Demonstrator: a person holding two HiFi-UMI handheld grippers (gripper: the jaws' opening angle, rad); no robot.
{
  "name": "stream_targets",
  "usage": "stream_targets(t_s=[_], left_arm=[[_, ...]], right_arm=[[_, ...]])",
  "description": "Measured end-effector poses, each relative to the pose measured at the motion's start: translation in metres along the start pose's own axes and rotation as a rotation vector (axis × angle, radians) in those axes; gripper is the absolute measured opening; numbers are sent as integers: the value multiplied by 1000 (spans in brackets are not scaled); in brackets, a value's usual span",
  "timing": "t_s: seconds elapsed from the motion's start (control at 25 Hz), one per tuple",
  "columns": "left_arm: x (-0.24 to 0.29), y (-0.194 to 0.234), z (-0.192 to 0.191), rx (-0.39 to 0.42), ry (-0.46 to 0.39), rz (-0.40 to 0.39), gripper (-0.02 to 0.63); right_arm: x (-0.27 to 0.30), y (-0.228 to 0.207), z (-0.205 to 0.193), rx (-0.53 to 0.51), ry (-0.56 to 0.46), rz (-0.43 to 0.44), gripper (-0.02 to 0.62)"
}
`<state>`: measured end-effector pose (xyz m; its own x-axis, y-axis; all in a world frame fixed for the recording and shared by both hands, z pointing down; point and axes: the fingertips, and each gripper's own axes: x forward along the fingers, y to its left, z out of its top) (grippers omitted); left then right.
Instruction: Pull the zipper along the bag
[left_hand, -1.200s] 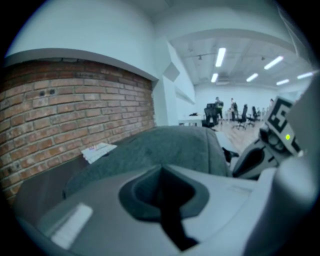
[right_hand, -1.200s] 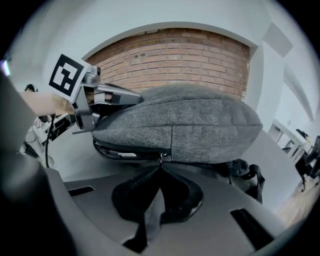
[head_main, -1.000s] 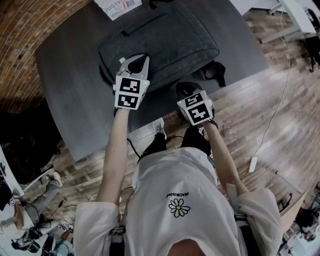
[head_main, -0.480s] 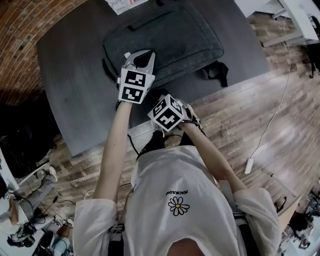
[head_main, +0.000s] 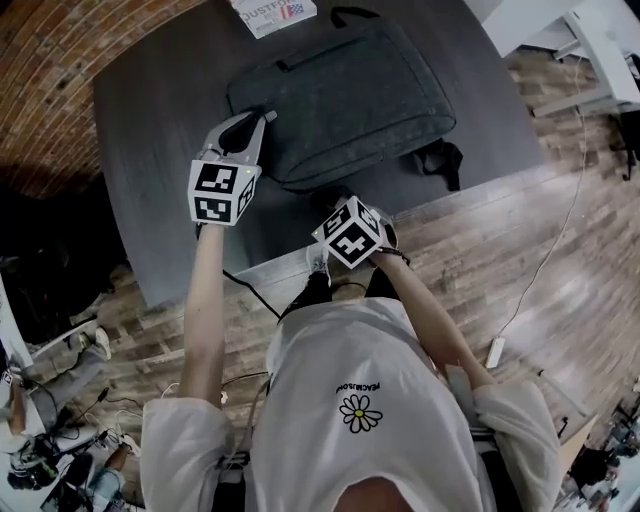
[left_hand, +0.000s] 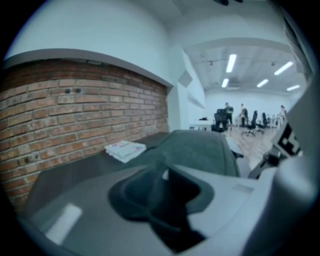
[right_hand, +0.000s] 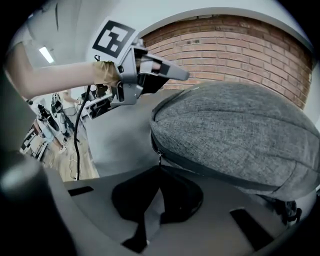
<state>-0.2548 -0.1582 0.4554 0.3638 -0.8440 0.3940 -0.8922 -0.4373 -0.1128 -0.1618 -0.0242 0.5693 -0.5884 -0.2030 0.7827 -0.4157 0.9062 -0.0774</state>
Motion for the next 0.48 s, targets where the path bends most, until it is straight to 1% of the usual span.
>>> stream_targets(t_s=[0.04, 0.08, 0.2, 0.28, 0.32, 0.36, 0.48], left_arm=[[-5, 9, -11, -16, 35, -1, 155], [-9, 16, -23, -38, 67, 0, 199], [-16, 34, -53, -118, 131, 21, 201], [-16, 33, -68, -161, 153, 9, 201], [-15, 30, -72, -171, 156, -5, 192], [-13, 24, -75, -173, 158, -23, 153], [-6, 2, -79, -184, 190, -101, 115]], right_arm=[[-1, 0, 0, -2, 1, 2, 2], [-2, 0, -1, -5, 3, 4, 2], [-7, -6, -5, -10, 9, -13, 2], [-12, -17, -12, 13, 9, -41, 2], [-16, -23, -16, 29, 8, -52, 2], [-20, -28, -19, 37, 7, -63, 2], [-33, -43, -28, 13, 20, -116, 2]])
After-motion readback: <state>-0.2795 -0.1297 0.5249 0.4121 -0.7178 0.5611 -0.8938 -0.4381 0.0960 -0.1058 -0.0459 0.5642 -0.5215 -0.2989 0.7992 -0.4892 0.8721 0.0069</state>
